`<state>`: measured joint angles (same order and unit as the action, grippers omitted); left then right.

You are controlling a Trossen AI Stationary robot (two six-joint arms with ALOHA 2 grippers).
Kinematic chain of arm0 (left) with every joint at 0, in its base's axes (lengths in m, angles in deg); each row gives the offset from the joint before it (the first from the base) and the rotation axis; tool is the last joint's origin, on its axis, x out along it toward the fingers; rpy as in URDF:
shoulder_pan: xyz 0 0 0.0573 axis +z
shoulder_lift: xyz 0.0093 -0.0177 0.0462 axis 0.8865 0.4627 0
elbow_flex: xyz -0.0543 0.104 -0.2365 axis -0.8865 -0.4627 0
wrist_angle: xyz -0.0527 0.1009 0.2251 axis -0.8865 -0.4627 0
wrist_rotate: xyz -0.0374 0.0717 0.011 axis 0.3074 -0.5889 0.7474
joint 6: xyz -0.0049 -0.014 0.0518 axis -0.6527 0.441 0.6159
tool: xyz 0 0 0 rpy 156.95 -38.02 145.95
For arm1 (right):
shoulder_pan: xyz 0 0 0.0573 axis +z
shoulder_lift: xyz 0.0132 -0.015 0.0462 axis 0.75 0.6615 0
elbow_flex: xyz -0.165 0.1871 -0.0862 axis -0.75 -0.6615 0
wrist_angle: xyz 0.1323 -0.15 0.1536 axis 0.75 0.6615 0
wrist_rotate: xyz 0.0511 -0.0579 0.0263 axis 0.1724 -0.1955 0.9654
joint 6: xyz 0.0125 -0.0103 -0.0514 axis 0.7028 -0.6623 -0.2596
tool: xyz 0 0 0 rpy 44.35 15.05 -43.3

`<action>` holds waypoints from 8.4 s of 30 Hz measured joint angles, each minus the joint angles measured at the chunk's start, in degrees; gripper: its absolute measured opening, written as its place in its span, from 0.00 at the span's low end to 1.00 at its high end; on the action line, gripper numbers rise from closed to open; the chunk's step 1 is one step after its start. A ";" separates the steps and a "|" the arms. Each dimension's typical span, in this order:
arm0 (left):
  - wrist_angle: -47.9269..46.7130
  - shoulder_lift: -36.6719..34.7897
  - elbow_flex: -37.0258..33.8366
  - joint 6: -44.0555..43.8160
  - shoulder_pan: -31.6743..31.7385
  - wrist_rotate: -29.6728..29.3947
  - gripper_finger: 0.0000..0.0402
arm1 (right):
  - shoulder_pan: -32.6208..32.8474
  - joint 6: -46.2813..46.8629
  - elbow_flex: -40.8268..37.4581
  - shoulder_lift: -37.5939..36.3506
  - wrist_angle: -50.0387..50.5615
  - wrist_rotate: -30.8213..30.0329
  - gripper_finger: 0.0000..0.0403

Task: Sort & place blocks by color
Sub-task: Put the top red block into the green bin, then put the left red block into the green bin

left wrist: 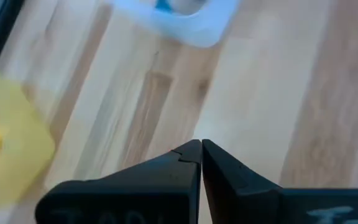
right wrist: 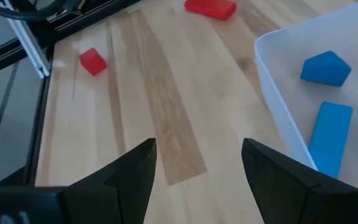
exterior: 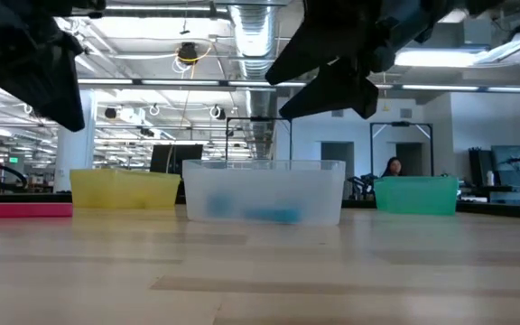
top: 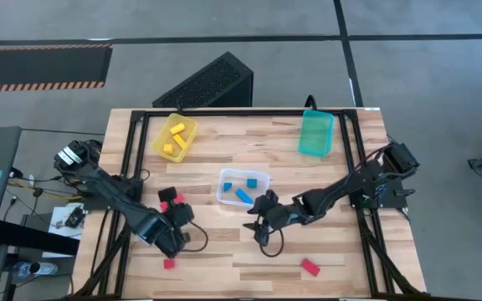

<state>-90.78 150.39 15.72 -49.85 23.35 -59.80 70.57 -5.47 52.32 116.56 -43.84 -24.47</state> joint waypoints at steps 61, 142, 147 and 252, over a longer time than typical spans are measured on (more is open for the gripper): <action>19.89 5.27 0.14 22.28 -4.19 -24.88 0.19 | 0.37 1.70 -0.02 1.19 -9.08 1.58 0.64; 1.25 8.33 11.95 -22.16 -9.86 16.31 0.50 | -36.81 -3.56 -22.95 -35.19 33.02 -18.86 0.68; 3.67 8.35 11.95 -26.81 -14.64 17.30 0.50 | -23.61 0.56 -26.31 -37.20 24.19 -19.61 0.68; 28.33 21.53 15.83 31.22 5.09 -16.56 0.56 | -8.40 -15.43 -9.66 -15.64 -4.36 -0.81 0.30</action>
<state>-62.45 171.91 31.54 -18.63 28.43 -76.36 62.16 -20.90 42.66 100.92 -48.20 -25.28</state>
